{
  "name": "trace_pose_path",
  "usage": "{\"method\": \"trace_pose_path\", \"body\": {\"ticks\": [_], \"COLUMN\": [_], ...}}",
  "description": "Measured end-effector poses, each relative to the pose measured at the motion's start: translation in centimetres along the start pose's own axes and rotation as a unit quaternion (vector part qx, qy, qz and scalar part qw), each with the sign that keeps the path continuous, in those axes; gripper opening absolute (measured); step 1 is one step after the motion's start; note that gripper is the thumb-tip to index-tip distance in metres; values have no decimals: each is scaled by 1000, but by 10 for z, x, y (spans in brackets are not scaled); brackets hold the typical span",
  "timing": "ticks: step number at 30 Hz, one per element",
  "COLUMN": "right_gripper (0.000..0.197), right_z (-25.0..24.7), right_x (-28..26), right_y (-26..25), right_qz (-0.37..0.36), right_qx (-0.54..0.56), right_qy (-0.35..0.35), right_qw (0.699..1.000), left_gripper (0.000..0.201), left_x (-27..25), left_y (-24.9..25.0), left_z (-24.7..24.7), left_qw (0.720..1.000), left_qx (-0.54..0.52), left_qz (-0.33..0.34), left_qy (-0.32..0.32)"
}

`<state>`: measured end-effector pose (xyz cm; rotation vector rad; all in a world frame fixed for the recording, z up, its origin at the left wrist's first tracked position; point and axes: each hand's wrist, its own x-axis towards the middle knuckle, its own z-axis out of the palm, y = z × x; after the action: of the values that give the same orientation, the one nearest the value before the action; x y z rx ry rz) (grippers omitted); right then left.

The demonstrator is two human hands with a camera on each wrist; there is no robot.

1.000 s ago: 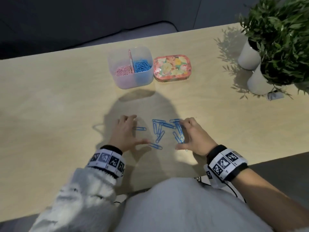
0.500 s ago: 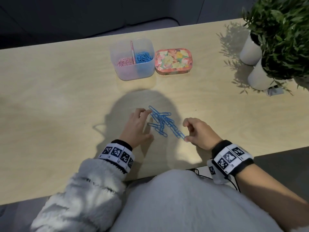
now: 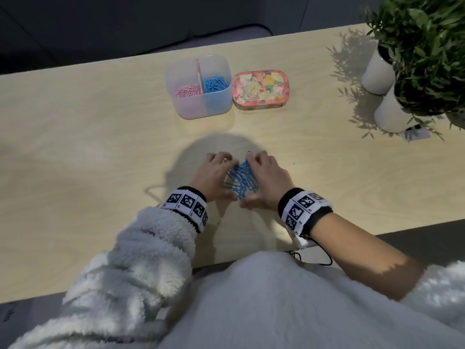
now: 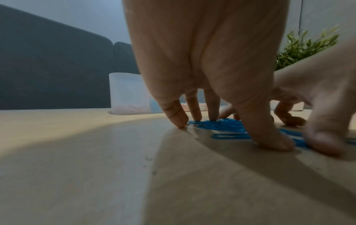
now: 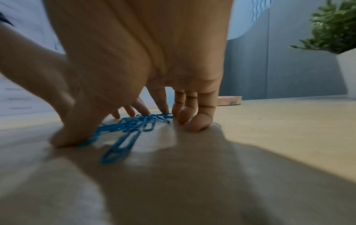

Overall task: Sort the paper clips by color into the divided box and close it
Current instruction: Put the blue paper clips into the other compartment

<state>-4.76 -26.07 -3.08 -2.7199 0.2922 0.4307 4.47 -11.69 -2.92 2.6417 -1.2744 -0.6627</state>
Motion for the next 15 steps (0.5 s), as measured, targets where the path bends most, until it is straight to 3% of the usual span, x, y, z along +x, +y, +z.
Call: {"method": "trace_pose_path", "body": {"ticks": [7,11,15], "right_gripper": [47,29,28], "right_z": [9,9,-1], "right_x": [5,8,14], "right_y": [-7,-13,-17], "right_qz": [-8,-11,-29], "right_qx": [78,17,-54], "right_qy": [36,74,56], "right_qw": [996,997,996], "left_gripper": [44,25,15], "left_x": [1,10,18], "left_y": [4,3,-1], "left_z": [3,7,8], "left_qw": [999,996,995], "left_qx": [-18,-17,16], "left_qz": [15,13,10], "left_qy": [47,83,100]}}
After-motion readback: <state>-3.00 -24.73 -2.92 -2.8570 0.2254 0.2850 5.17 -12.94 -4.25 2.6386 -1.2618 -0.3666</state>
